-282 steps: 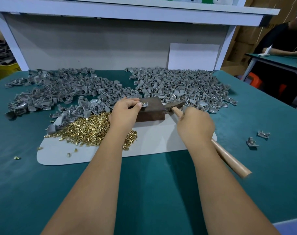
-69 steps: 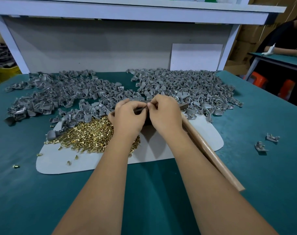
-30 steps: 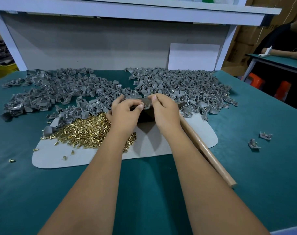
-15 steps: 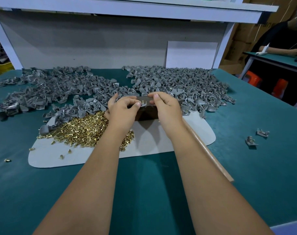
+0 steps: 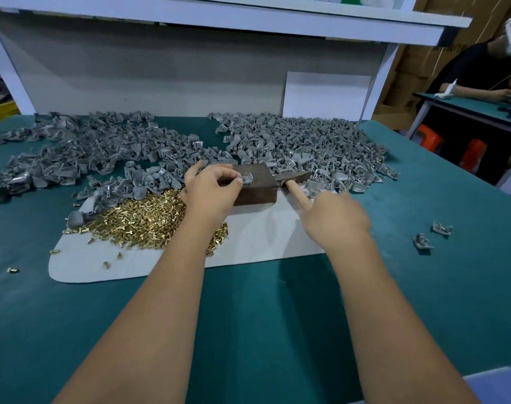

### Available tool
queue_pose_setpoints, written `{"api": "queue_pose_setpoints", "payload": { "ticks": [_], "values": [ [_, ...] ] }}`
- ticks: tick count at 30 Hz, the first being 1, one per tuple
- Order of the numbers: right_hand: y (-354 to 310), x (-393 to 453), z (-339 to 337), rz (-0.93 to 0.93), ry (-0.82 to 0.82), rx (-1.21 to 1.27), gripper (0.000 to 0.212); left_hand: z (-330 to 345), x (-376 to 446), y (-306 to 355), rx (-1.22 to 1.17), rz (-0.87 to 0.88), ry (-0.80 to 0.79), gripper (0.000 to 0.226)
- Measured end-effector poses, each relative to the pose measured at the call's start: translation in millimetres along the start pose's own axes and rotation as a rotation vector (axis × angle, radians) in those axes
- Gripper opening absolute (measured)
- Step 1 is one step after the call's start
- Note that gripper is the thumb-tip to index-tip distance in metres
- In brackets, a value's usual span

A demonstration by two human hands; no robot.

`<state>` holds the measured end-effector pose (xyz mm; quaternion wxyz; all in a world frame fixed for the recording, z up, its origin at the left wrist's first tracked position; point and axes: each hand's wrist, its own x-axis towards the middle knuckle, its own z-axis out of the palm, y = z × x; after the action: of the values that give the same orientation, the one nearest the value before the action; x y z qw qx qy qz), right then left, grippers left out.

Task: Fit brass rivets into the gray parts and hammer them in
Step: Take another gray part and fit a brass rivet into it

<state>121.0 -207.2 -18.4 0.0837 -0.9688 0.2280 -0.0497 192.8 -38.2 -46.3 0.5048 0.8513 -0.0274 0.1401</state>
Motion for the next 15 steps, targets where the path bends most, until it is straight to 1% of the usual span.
{"api": "queue_pose_setpoints", "payload": {
  "ticks": [2,4,7,9,12,14,15],
  "values": [
    [1.7,-5.0,1.7,-0.027,-0.017,-0.059,0.036,-0.3,-0.9,0.4,0.007,-0.004,0.002,0.014],
    [-1.4,-7.6,2.4,-0.055,0.031,-0.064,0.039,-1.0,-1.5,0.3,0.022,-0.015,0.004,0.015],
    [-3.4,-6.3,2.4,-0.043,0.093,0.044,0.031,-2.6,-1.9,-0.2,0.059,-0.019,0.003,0.015],
    [-2.8,-5.4,-1.5,-0.047,0.171,0.110,0.022,-2.7,-3.2,-0.3,0.065,-0.012,0.006,0.018],
    [-3.8,-7.7,-11.7,-0.083,0.313,0.159,0.023,-2.5,-4.8,0.2,0.062,-0.015,0.030,0.022],
    [-4.0,-11.7,-16.9,-0.150,0.340,0.216,0.021,-2.4,-4.0,0.7,0.073,-0.026,0.030,0.023],
    [-4.4,-14.5,-19.5,-0.186,0.328,0.254,0.024,-2.4,-3.4,0.6,0.078,-0.032,0.028,0.023]
  ]
}}
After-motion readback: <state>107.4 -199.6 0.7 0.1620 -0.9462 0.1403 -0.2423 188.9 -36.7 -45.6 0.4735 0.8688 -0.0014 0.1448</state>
